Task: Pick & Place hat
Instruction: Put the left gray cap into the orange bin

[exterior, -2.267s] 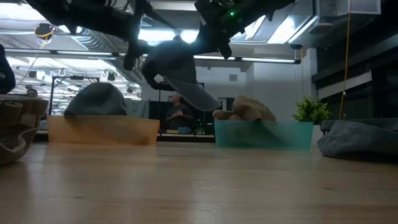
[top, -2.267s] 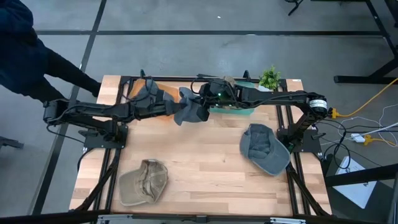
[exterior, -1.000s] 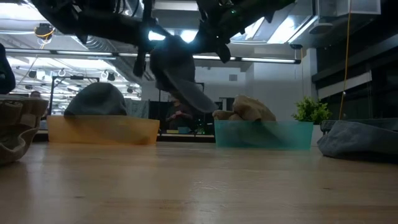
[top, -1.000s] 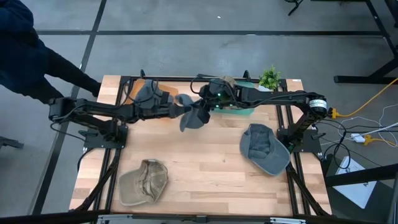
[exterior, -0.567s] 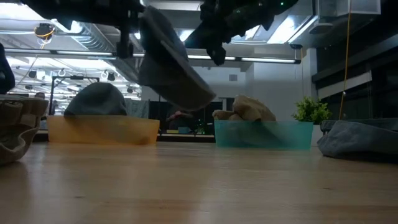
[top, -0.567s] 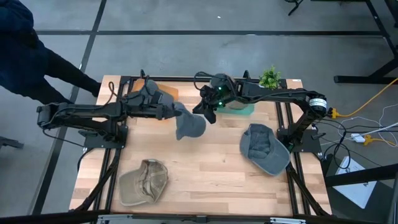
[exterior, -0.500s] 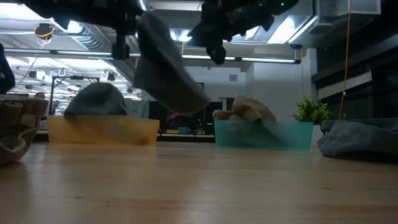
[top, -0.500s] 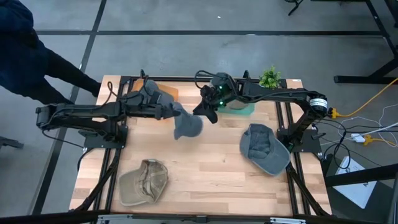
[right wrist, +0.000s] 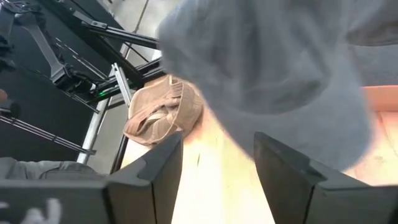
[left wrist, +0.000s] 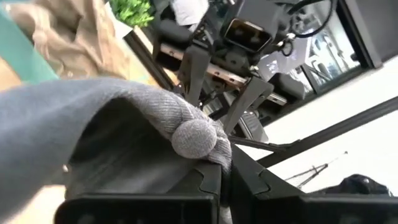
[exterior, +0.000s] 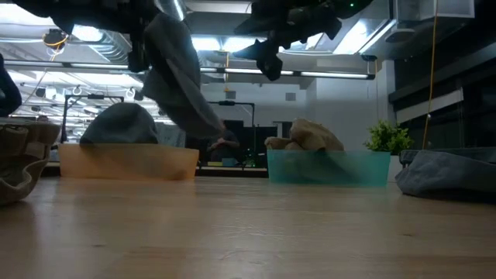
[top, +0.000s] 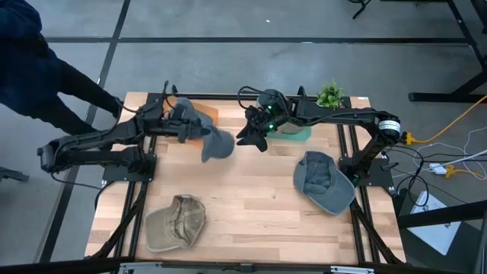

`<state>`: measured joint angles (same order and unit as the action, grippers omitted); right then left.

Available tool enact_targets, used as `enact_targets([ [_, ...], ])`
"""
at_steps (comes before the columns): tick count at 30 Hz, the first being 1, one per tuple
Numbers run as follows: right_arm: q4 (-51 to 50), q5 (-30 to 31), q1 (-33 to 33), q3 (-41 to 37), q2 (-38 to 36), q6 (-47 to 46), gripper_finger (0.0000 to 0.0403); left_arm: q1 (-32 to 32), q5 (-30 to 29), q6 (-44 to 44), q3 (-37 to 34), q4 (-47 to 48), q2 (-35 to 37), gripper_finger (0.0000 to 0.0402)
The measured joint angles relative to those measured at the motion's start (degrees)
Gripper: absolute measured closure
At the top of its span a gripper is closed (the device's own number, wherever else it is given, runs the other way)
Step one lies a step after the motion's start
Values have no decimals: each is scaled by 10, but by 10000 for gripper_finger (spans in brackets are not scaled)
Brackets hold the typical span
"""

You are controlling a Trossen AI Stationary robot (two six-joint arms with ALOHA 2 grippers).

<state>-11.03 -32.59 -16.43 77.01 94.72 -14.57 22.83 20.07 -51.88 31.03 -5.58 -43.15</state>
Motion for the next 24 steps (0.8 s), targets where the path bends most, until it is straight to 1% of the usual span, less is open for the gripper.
enact_targets([
  [5,0,1,0,0,0,6,222,66,62,75,0,2,4,398],
  [9,0,1,0,0,0,15,228,117,134,151,0,2,4,398],
  [14,0,3,0,0,0,17,231,182,196,195,0,-2,3,398],
  [20,0,37,0,0,0,17,231,263,289,250,0,-2,3,398],
  [24,0,62,0,0,0,19,231,315,333,310,0,-2,3,398],
])
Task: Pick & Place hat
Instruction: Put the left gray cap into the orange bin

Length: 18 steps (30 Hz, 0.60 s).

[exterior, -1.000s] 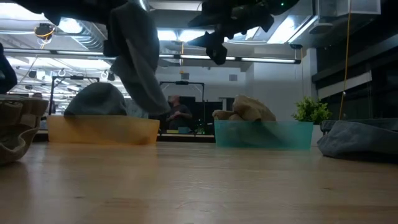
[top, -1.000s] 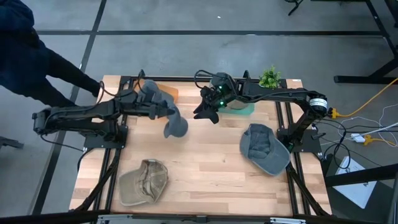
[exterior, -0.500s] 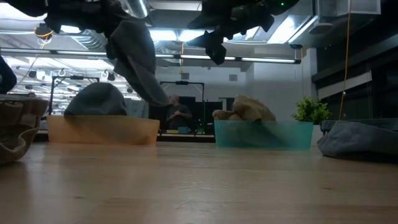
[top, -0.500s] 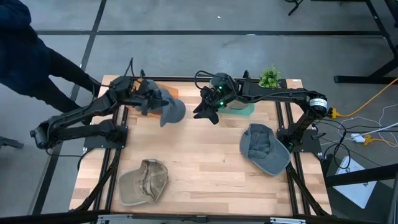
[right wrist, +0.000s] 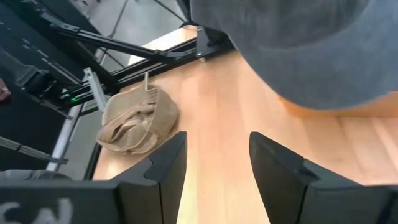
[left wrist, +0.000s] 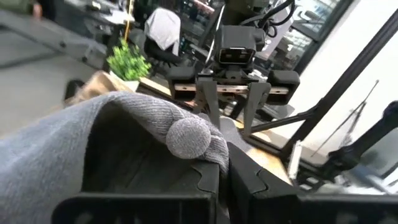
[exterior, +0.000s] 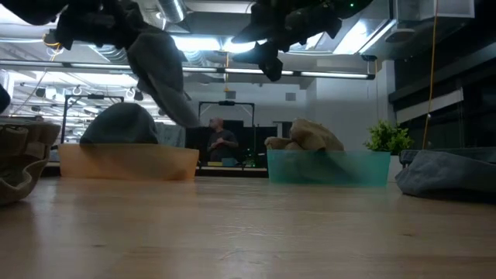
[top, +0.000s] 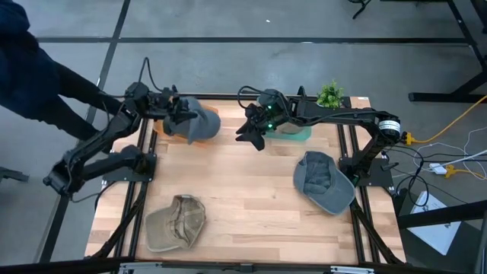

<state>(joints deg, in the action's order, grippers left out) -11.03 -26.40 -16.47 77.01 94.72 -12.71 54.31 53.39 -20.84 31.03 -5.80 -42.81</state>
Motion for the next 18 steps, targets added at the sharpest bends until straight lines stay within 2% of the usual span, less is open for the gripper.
enact_targets([
  [6,0,36,0,0,0,15,231,71,69,80,0,17,-5,398],
  [10,0,58,0,0,0,23,231,101,92,147,0,108,-18,398],
  [14,2,59,0,0,0,28,231,120,54,233,0,195,-30,398],
  [18,6,59,0,0,0,35,231,139,-5,267,0,208,-32,398],
])
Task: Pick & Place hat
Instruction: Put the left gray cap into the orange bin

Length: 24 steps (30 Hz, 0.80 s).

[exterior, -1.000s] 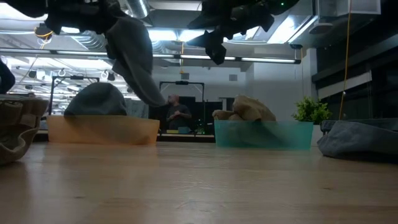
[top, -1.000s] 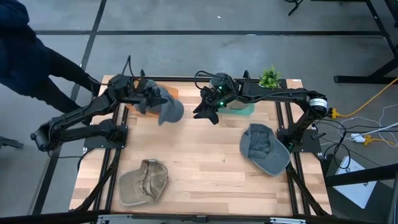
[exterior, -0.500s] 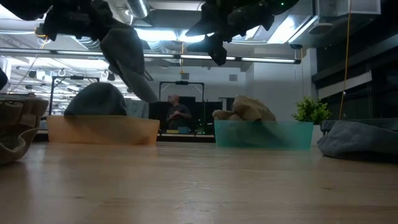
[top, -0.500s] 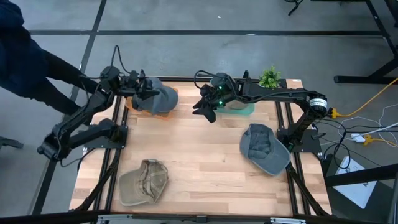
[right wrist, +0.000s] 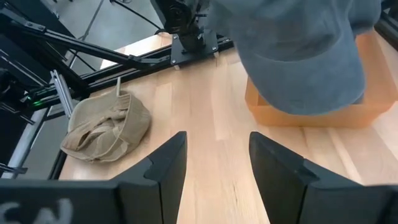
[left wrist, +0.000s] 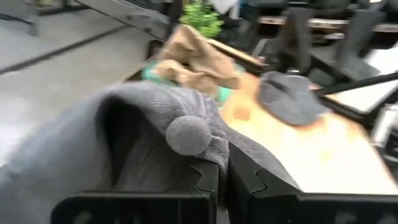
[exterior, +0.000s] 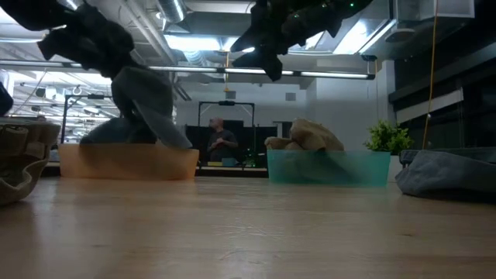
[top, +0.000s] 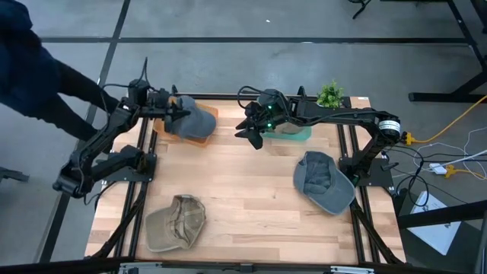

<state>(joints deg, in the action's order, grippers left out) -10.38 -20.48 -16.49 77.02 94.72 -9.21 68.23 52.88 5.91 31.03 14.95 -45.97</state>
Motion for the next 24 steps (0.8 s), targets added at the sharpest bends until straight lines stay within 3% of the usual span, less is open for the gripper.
enact_targets([
  [12,-1,0,0,0,0,12,231,73,-14,3,0,51,5,396],
  [24,4,0,0,0,0,23,231,79,-2,80,0,136,5,396],
])
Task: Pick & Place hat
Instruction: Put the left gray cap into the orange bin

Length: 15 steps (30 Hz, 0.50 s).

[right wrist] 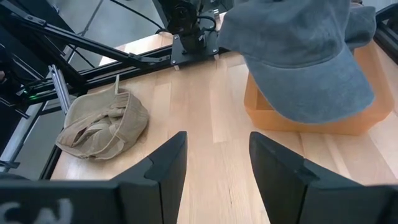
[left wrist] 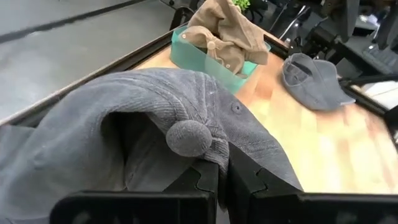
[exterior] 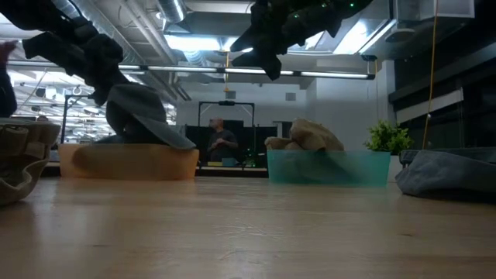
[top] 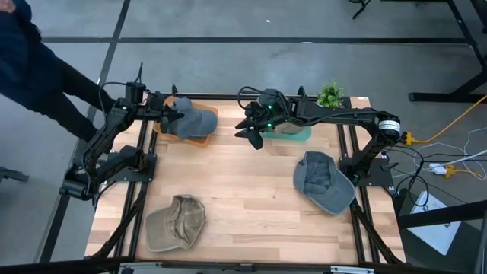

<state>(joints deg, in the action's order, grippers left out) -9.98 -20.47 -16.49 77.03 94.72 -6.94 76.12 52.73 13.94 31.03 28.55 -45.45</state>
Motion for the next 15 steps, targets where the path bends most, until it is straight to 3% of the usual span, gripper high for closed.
enact_targets([
  [9,15,17,0,0,0,11,231,2,-20,82,0,-14,0,396],
  [15,28,46,0,0,0,18,231,2,-27,156,38,-13,0,396],
])
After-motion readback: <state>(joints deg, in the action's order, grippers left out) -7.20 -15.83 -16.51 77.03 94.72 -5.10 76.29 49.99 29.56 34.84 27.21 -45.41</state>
